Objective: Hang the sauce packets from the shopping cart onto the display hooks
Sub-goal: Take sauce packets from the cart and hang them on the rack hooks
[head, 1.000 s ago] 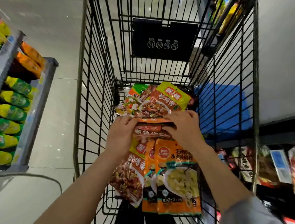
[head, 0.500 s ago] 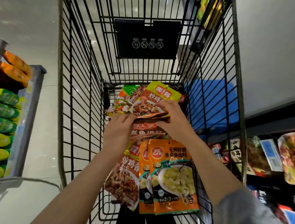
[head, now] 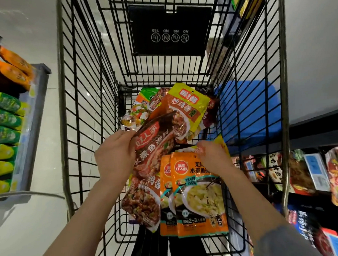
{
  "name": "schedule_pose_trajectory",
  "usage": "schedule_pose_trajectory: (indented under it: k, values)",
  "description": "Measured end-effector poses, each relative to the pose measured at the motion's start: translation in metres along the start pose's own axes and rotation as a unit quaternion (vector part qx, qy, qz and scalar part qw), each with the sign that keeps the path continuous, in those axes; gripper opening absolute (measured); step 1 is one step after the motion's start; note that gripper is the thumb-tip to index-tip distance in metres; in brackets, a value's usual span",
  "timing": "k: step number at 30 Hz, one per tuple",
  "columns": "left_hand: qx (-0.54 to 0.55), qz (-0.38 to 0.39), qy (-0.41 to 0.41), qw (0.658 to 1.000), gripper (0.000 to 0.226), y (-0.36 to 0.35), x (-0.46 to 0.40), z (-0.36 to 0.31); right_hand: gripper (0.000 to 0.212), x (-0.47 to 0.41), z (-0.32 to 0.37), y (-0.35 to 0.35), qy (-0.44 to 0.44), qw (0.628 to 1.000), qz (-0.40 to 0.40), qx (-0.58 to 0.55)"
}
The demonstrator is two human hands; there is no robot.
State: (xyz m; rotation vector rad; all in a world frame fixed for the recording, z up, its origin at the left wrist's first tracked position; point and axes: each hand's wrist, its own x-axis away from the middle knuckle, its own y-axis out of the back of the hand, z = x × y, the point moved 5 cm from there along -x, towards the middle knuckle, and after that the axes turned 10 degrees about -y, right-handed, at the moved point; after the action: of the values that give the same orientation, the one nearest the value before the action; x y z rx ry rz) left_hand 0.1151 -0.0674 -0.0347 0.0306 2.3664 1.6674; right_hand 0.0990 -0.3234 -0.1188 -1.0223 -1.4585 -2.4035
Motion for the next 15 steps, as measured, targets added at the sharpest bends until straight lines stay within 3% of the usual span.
schedule_pose_trajectory:
  k: [3,6,9,11,15]
  values:
    - [-0.002,0.056,0.044,0.997,0.011,-0.010,0.013,0.012,0.043,-0.025,-0.005,-0.040,0.020,0.995,0.030,0.098]
    - [-0.009,0.051,0.048,0.997,0.009,-0.009,0.020,0.019,0.051,-0.036,-0.026,-0.058,0.008,0.981,0.061,0.185]
    - [-0.021,0.027,0.032,0.999,0.010,-0.010,0.022,0.017,0.050,-0.036,-0.034,-0.054,0.018,0.973,0.009,0.232]
    - [-0.020,0.015,0.034,0.999,0.015,-0.013,0.023,0.018,0.041,-0.037,-0.033,-0.050,0.031,0.979,-0.015,0.199]
    - [-0.025,0.002,0.015,1.000,0.020,-0.013,0.028,0.017,0.030,-0.029,-0.031,-0.053,0.003,0.995,0.087,0.058]
